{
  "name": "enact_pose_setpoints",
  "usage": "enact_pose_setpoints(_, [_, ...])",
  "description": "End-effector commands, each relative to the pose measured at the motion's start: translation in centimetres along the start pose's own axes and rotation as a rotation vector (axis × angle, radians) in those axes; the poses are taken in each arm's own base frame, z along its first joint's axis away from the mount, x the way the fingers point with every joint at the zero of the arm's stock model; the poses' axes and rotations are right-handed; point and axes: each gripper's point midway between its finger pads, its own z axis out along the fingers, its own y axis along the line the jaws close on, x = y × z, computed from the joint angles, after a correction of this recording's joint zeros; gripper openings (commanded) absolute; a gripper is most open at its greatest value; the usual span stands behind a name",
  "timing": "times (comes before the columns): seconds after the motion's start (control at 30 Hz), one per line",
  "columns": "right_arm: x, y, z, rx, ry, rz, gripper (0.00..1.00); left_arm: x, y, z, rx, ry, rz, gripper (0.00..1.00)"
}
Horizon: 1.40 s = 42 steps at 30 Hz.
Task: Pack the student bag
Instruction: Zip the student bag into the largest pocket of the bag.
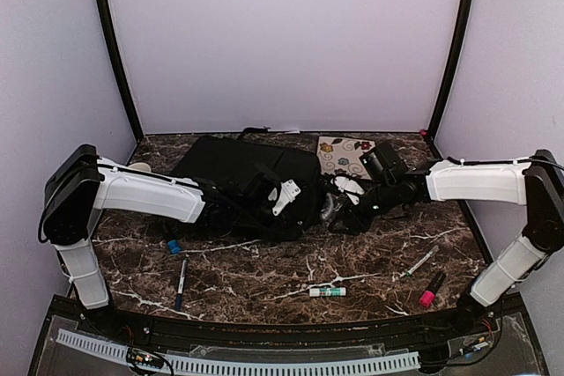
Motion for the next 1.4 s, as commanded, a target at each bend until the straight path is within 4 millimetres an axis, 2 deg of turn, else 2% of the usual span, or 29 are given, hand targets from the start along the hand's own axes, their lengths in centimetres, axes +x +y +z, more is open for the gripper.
enact_pose_setpoints(0.0, [-2.9,0.6,1.1,0.035,-0.139,-0.034,0.5,-3.3,-0.6,-0.5,0.05,-0.128,-0.066,0.0])
enact_pose_setpoints(0.13, [-4.3,1.0,2.5,0.061,-0.178,-0.049,0.49,-3.3,-0.6,-0.5,0.056,-0.134,-0.081,0.0])
enact_pose_setpoints(0.2, [-4.2,0.9,4.0,0.066,-0.162,-0.033,0.48,-3.3,-0.6,-0.6,0.057,-0.136,-0.086,0.0])
enact_pose_setpoints(0.3, [-4.3,0.7,4.9,0.105,-0.167,-0.033,0.42,-3.5,-0.4,-0.6,0.048,-0.138,-0.088,0.0])
enact_pose_setpoints(0.67, [-5.0,1.7,7.1,0.098,-0.194,-0.042,0.42,-3.3,-0.4,-0.7,0.046,-0.136,-0.093,0.0])
enact_pose_setpoints(0.87, [-4.8,0.9,7.8,0.147,-0.188,-0.028,0.39,-3.3,-0.3,-0.9,0.044,-0.141,-0.095,0.0])
enact_pose_setpoints(1.07, [-4.5,0.5,8.2,0.166,-0.178,-0.031,0.23,-3.3,-0.2,-1.1,0.04,-0.144,-0.095,0.0])
enact_pose_setpoints(1.37, [-4.1,0.9,6.8,0.167,-0.158,-0.075,0.0,-2.6,-0.2,-1.2,0.037,-0.131,-0.088,0.0])
